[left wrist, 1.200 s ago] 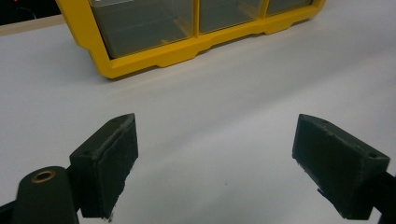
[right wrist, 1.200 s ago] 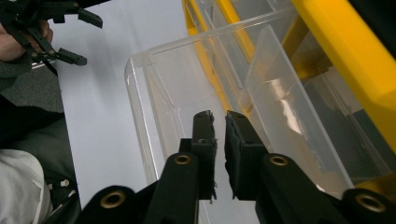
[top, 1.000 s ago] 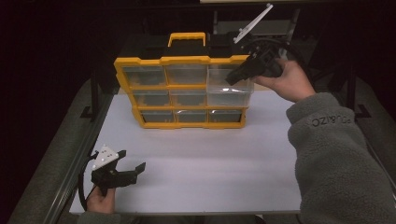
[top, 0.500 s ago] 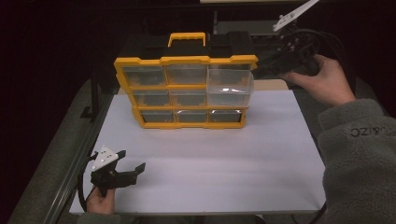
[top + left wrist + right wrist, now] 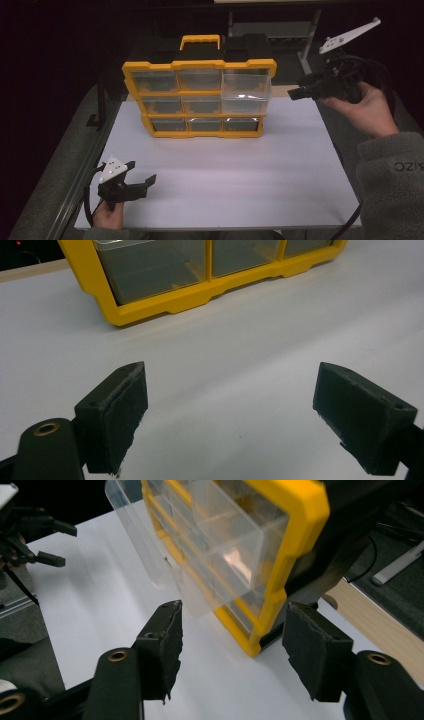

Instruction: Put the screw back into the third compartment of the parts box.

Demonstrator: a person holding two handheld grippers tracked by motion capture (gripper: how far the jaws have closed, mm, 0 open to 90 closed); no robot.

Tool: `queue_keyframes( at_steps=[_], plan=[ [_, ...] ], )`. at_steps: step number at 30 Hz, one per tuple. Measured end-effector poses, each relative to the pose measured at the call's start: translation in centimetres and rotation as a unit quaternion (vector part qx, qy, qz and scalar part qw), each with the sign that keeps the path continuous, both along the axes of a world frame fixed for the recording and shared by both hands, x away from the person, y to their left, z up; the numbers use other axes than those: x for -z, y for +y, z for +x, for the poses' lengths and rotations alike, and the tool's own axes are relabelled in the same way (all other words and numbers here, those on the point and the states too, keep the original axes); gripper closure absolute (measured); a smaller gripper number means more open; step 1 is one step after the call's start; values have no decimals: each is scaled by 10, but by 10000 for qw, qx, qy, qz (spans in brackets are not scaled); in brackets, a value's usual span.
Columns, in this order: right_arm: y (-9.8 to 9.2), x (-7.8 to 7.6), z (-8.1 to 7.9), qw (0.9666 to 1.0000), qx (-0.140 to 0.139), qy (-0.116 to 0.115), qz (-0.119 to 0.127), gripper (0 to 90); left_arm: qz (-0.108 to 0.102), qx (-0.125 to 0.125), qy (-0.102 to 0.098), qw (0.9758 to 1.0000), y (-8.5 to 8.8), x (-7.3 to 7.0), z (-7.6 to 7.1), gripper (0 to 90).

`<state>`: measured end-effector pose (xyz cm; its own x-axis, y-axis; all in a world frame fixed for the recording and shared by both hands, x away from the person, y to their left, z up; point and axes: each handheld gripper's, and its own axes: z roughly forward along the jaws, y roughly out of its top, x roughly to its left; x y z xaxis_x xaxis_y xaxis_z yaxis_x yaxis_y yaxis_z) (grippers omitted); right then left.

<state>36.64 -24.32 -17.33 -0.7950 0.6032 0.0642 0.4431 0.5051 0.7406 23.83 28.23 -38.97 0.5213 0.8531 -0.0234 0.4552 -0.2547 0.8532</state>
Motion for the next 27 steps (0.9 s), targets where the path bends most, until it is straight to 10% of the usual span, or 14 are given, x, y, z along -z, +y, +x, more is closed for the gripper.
queue_keyframes(
  at_steps=[27],
  plan=[
    [1, 128, -23, 9993, 130, 348, 15, 319, 33, 98, 8, 9999, -4, 0, 1, 137]
  ],
)
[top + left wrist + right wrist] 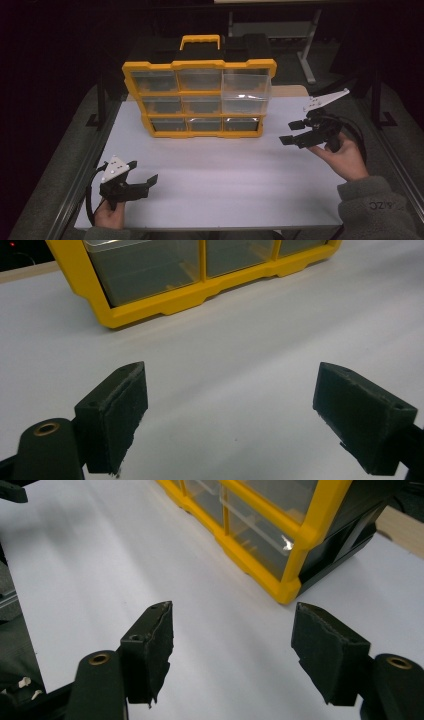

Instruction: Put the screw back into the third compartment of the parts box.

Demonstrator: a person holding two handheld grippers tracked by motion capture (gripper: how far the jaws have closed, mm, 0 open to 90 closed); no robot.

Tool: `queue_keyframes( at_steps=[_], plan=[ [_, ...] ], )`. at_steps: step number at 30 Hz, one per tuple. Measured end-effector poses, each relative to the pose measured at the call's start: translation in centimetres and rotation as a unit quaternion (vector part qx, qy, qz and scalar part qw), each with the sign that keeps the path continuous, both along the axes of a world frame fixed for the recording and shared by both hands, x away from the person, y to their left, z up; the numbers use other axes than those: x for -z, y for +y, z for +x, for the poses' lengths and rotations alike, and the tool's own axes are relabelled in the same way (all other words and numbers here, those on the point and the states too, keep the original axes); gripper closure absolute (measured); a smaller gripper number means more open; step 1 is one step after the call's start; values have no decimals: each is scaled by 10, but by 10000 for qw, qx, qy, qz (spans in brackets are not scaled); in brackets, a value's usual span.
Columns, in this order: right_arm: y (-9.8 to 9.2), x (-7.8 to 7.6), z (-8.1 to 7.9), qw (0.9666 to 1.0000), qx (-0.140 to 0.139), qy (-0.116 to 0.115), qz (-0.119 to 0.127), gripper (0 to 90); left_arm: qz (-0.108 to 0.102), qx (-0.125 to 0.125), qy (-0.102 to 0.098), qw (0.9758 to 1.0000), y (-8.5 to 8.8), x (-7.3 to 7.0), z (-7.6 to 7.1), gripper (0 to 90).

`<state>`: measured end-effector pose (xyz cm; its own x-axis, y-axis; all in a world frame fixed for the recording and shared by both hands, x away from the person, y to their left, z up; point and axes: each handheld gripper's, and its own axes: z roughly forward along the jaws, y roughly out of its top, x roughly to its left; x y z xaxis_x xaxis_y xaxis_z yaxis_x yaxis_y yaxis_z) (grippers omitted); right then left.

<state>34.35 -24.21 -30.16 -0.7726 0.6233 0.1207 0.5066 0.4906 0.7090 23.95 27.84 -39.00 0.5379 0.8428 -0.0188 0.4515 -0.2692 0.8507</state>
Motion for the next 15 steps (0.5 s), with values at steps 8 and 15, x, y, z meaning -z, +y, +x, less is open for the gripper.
queue_keyframes(
  at_steps=[8, 15],
  plan=[
    [2, 25, -5, 9999, 54, 41, 89, 309, 19, 44, 2, 10000, -2, 0, 0, 137],
    [5, 42, -10, 9998, 135, 110, 119, 292, 2, 46, 25, 10000, -3, 0, 0, 137]
  ],
)
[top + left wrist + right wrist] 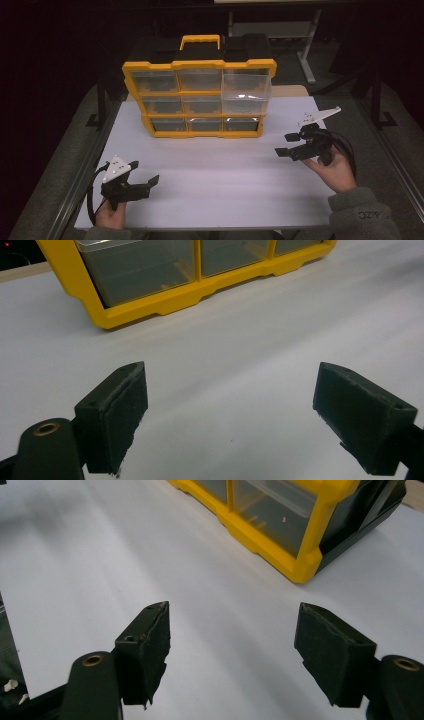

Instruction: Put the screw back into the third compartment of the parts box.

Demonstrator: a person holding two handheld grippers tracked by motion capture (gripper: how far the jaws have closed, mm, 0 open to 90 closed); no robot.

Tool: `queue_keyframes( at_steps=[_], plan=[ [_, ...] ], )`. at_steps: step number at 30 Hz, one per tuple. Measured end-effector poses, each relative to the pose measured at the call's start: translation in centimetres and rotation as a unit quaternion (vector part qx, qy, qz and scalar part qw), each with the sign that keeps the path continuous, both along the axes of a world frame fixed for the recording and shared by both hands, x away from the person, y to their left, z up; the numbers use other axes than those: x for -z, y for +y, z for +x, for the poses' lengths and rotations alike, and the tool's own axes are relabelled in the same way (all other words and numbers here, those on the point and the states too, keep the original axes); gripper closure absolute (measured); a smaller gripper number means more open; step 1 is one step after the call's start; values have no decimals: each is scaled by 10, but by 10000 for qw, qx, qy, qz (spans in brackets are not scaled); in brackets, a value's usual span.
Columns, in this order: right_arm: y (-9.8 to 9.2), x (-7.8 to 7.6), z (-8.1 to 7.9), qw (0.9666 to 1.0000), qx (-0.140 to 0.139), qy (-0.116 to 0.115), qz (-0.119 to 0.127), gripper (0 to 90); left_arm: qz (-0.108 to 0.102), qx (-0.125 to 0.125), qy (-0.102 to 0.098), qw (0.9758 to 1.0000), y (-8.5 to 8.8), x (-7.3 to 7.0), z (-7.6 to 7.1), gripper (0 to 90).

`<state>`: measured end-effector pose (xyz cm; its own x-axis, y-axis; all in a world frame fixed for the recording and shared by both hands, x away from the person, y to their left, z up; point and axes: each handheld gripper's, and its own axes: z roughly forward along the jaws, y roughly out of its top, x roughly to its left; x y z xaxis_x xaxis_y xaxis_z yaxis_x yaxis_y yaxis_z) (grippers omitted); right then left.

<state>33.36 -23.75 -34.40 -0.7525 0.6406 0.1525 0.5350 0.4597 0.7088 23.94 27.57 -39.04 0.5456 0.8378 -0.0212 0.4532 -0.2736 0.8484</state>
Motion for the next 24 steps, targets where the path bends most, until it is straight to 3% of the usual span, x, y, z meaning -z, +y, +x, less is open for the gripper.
queue_keyframes(
  at_steps=[24],
  plan=[
    [3, 42, -21, 9998, 197, 65, 81, 220, 73, 73, 18, 9999, -2, 2, 0, 137]
  ],
)
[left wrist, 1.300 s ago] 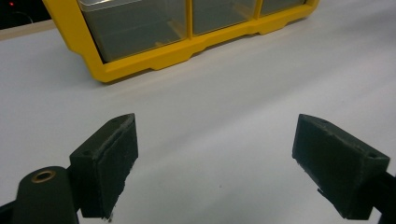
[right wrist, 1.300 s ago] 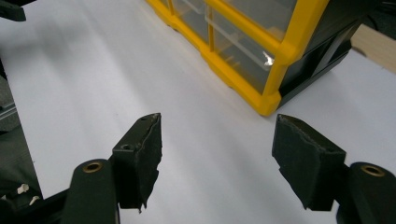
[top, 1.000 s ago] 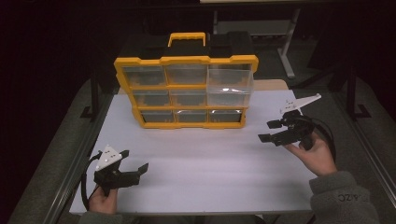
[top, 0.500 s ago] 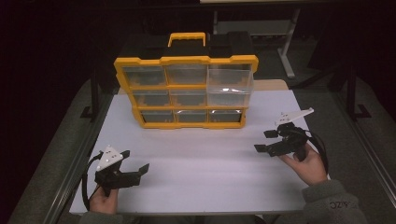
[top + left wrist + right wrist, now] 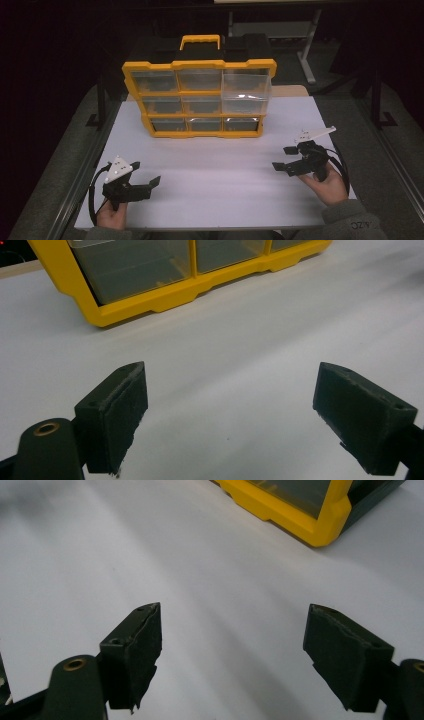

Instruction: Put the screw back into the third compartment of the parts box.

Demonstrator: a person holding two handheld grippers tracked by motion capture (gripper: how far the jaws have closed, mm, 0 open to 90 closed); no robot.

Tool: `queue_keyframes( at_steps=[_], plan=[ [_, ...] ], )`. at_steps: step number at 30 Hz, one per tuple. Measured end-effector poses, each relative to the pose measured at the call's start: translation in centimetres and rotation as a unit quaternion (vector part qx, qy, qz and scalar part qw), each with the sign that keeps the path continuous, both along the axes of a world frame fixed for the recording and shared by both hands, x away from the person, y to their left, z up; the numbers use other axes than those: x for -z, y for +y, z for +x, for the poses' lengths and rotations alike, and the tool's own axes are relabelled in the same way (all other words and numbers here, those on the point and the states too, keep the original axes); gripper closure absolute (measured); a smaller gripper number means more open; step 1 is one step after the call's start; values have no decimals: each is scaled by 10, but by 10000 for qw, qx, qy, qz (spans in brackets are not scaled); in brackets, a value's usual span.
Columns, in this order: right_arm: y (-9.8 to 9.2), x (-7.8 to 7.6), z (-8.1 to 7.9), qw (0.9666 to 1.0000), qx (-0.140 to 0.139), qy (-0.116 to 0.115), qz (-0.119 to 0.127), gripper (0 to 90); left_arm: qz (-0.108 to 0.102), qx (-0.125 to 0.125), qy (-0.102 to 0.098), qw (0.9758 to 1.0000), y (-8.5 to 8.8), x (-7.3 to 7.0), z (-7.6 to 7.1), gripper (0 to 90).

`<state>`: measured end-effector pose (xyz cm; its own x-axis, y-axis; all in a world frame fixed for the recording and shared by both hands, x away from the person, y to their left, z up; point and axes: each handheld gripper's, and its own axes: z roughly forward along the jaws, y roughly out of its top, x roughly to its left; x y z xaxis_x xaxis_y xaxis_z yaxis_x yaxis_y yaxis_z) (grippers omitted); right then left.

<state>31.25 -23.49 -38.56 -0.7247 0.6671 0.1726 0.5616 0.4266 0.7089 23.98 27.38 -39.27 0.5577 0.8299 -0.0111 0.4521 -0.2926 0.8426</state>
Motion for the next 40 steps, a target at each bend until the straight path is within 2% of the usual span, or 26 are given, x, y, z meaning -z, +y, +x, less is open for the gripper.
queue_keyframes(
  at_steps=[8, 11, 13, 17, 22, 26, 28, 30, 37, 38, 40],
  plan=[
    [-3, 10, -9, 10000, 74, -4, 53, 195, 40, 25, 11, 10000, -1, 3, 1, 137],
    [-5, 14, -11, 9999, 68, -102, 74, 184, 84, 41, 73, 9999, -1, 4, 1, 137],
    [-4, 15, -14, 9999, 124, -29, 88, 178, 77, 50, 80, 9999, -2, 4, 1, 137],
    [-6, 19, -18, 9998, 132, -79, 86, 155, 62, 50, 80, 9999, -2, 5, 1, 137],
    [-8, 23, -22, 9997, 202, -30, 149, 149, 88, 76, 102, 9999, -2, 6, 1, 137],
    [-10, 26, -26, 9996, 220, -97, 170, 141, 71, 78, 144, 9998, -2, 8, 1, 137],
    [-11, 27, -28, 9995, 246, -66, 206, 141, 132, 115, 160, 9997, -1, 8, 1, 137],
    [-12, 27, -30, 9994, 219, -96, 239, 141, 37, 87, 135, 9999, -2, 9, 1, 137],
    [-11, 30, -36, 9995, 149, -140, 238, 139, 26, 93, 95, 9999, -3, 8, 0, 137],
    [-10, 30, -37, 9995, 169, -91, 254, 139, 43, 100, 100, 9999, -3, 7, 0, 137],
    [-8, 31, -36, 9996, 90, -135, 229, 139, 94, 129, 104, 9998, -3, 6, 0, 137]
  ],
)
